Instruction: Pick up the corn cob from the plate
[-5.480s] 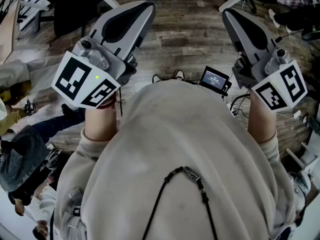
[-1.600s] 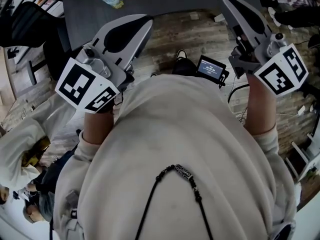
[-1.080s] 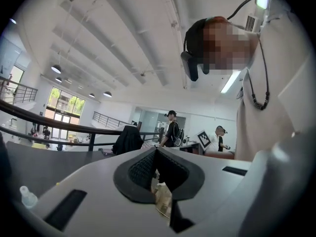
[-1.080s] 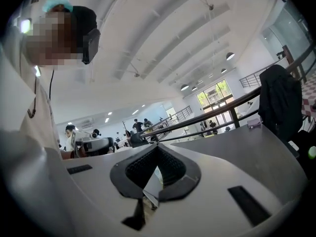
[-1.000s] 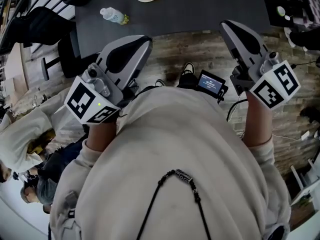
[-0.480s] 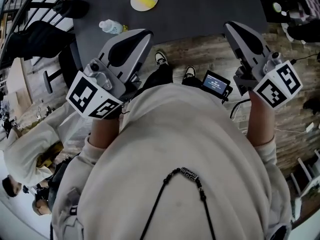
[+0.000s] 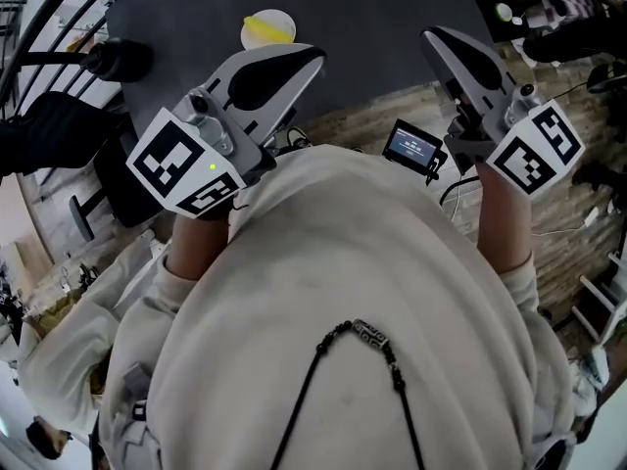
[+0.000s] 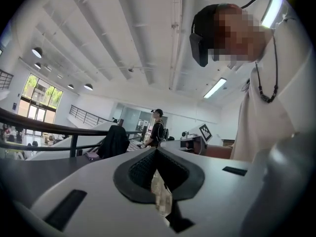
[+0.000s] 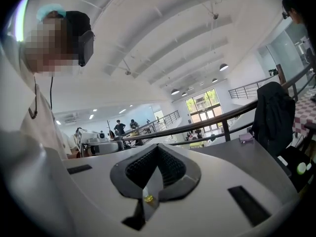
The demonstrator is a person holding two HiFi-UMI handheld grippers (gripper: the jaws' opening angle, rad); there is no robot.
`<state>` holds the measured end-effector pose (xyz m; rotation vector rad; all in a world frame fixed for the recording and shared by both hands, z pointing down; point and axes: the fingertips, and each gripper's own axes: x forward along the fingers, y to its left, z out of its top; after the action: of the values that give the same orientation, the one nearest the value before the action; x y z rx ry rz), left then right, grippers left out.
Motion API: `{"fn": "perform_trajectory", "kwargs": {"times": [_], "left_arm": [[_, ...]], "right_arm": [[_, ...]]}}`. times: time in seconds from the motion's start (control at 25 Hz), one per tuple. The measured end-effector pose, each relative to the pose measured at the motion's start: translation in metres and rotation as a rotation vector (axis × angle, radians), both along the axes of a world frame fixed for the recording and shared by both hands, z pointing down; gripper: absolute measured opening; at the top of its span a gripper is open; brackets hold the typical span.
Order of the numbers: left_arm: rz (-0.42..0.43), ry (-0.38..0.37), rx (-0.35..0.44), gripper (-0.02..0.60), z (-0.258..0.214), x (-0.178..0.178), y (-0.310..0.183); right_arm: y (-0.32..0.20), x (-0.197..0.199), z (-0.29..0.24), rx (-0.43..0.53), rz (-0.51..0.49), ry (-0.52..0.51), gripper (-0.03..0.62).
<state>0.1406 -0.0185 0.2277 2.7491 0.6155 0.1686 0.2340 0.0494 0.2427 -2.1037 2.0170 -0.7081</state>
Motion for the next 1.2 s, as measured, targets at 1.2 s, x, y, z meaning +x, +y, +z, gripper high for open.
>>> {"fn": "perform_trajectory", "kwargs": {"times": [1.2], "left_arm": [[0.053,-0.007,-0.023,0.002,-0.003,-0.027,-0.085]], "right_arm": [[-0.086,-0.024,-0.007,-0.033,0.059,-0.009,0.012]]}}
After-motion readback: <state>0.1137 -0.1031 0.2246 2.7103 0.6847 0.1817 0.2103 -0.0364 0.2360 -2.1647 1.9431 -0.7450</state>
